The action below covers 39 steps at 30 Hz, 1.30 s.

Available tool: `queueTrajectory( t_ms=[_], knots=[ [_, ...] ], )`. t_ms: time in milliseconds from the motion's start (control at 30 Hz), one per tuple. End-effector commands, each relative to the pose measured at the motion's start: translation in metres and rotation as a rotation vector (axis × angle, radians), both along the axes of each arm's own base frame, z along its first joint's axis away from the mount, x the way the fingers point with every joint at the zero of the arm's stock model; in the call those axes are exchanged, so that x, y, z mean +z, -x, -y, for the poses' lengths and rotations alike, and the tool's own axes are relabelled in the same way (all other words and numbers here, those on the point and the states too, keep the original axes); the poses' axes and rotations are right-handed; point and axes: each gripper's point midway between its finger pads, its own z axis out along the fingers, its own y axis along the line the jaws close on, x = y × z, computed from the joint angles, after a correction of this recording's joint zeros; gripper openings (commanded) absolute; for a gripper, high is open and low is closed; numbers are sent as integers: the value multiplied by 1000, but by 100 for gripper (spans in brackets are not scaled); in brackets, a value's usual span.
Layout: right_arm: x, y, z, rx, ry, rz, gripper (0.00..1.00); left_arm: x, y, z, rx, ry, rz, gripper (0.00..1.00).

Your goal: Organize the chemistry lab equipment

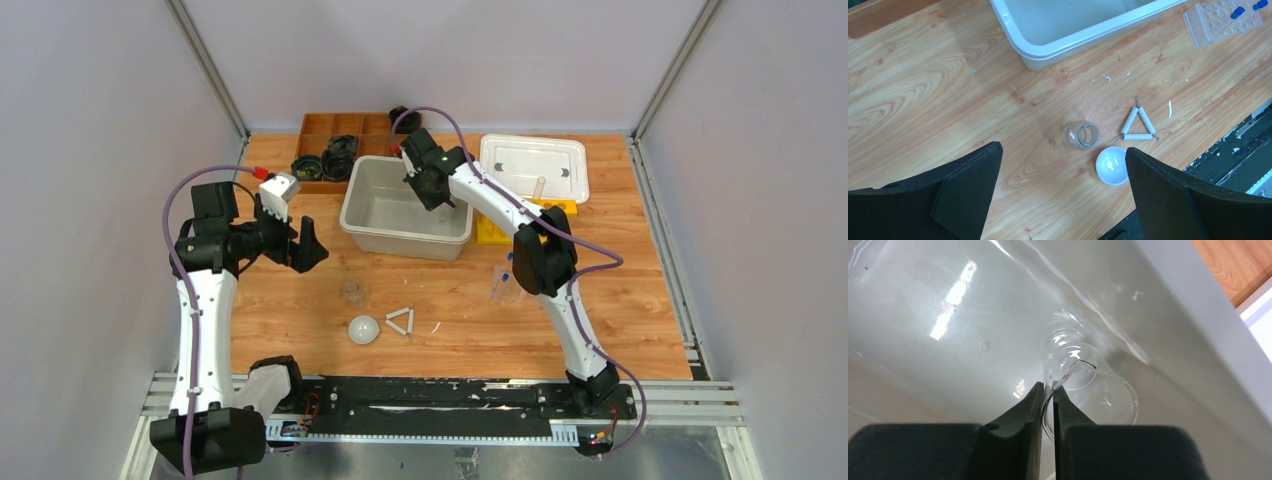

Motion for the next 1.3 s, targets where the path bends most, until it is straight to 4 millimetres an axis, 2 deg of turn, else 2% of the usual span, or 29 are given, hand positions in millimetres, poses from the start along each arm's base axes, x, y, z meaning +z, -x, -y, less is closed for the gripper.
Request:
queueTrajectory(
  t_ms=[0, 133, 267, 333, 433, 567, 667, 733, 800, 900, 967, 1100, 1167, 1267],
  knots=[
    [-10, -13, 6, -38, 0, 18, 17, 4, 3, 0, -7, -2, 25, 100],
    [-15, -14, 7, -39, -1, 10, 35, 6, 2, 0, -7, -4, 31, 100],
    [-10, -17, 12, -56, 14, 32, 44, 8, 1, 0, -3, -2, 33, 100],
    [0, -18, 14, -86, 4, 52, 46, 8, 1, 0, -2, -1, 32, 100],
    [25, -20, 13, -118, -19, 115, 46, 9, 0, -1, 2, -3, 33, 100],
    [80, -18, 6, -138, -46, 254, 47, 12, -3, -3, 22, -6, 27, 100],
    [125, -5, -12, -115, -104, 354, 51, 12, -7, -6, 42, -6, 15, 100],
    [151, 12, -28, -69, -143, 407, 55, 11, -11, -9, 62, -4, -6, 100],
    [167, 37, -48, -9, -176, 430, 59, 9, -15, -13, 84, -16, -23, 100],
    [170, 82, -79, 130, -187, 416, 60, 9, -18, -18, 106, -35, -25, 100],
    [160, 120, -101, 229, -205, 371, 61, 10, -19, -20, 111, -44, -19, 100],
    [120, 190, -136, 415, -244, 225, 64, 18, -23, -26, 134, -59, -1, 100],
    [103, 214, -149, 456, -268, 155, 66, 26, -27, -29, 144, -62, 17, 100],
    [81, 234, -161, 501, -273, 85, 67, 33, -31, -30, 155, -55, 25, 100]
  ],
)
